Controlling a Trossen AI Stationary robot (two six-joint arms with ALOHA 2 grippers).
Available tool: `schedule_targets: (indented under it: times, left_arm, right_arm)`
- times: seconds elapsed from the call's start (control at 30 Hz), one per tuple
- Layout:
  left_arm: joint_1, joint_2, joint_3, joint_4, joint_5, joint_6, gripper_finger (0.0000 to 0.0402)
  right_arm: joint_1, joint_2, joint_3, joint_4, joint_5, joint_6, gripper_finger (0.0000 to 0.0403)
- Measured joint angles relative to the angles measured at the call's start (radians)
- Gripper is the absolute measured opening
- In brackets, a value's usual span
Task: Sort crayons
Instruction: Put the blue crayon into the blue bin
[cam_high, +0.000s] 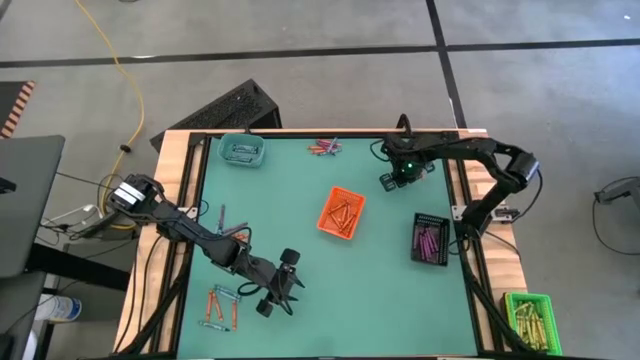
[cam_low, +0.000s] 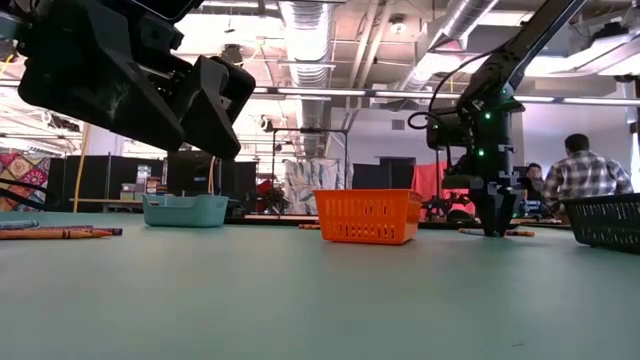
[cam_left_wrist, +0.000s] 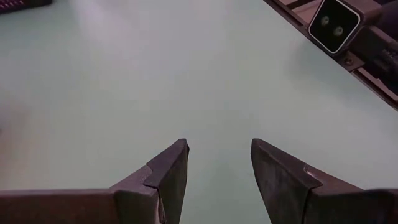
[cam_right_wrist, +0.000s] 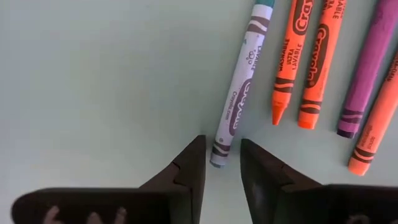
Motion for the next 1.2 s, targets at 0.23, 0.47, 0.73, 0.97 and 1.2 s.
schedule_targets:
  times: [0.23,0.47,0.73,0.97,1.2]
  left_arm:
    - [0.0,0.0,0.0,0.002,-0.018,0.003,0.0167]
    - [0.0,0.0,0.0,0.003,-0.018,0.0,0.0167]
    - [-0.002,0.0,0.0,0.003,-0.018,-0.009,0.0167]
    - [-0.002,0.0,0.0,0.003,-0.049,0.008,0.0167]
    - [0.0,0.0,0.0,0.081,-0.104,0.063,0.0167]
  right_arm:
    - [0.024,-0.003,-0.001,0.003,0.004,0.0,0.0047]
    - [0.05,-0.003,-0.001,0.0,0.013,0.018,0.0005]
    - [0.097,-0.007,0.032,-0.071,-0.003,0.044,0.0003]
    - [0.154,-0.117,0.052,-0.127,-0.062,0.069,0.0002]
    - [0.256,-0.302,0.052,-0.181,-0.056,0.123,0.0002]
